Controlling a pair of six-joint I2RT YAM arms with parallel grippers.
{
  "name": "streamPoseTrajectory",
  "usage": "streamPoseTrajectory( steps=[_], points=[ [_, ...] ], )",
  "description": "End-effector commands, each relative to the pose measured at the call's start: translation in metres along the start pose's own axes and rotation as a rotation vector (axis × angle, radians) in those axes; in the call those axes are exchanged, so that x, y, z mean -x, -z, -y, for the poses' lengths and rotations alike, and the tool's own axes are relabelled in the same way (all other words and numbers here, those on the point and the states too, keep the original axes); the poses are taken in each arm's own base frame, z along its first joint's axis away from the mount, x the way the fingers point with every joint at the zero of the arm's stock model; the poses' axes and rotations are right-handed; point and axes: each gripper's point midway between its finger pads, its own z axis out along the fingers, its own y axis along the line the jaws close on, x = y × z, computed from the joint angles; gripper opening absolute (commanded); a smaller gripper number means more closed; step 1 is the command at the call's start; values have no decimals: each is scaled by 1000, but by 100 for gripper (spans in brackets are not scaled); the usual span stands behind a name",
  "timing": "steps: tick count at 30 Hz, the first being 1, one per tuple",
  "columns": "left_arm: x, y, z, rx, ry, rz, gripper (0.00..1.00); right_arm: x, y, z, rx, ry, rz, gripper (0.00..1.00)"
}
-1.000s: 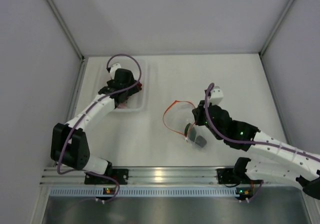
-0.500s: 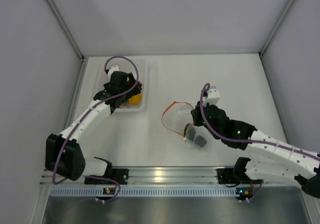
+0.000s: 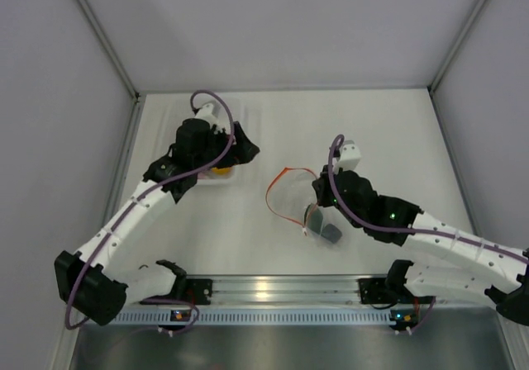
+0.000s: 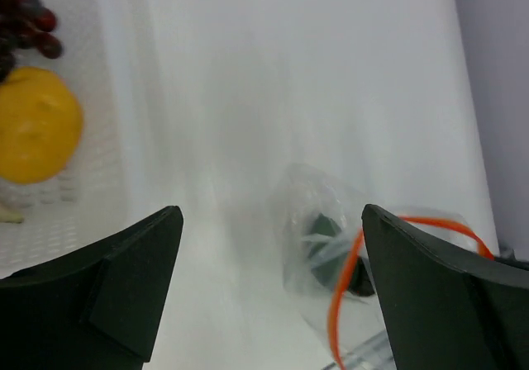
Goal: Open the zip-top bag and remove the fake food
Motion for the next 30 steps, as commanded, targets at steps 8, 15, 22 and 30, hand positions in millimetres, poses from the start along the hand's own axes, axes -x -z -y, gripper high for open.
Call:
streamPoseTrajectory(
  steps=[8,15,22,30],
  points=[
    [-45,46,153,-303,-155,17,58,23,6,-15,31,-64,81,0],
    [-124,6,167,-244,-218,-131,39,16,18,4,1,-76,85,0],
    [-173,-26,162,-141,-244,-196,53,4,23,23,-46,-80,79,0],
    [-229,-54,158,-84,-298,-296,69,-16,29,54,-138,-76,72,0]
  ],
)
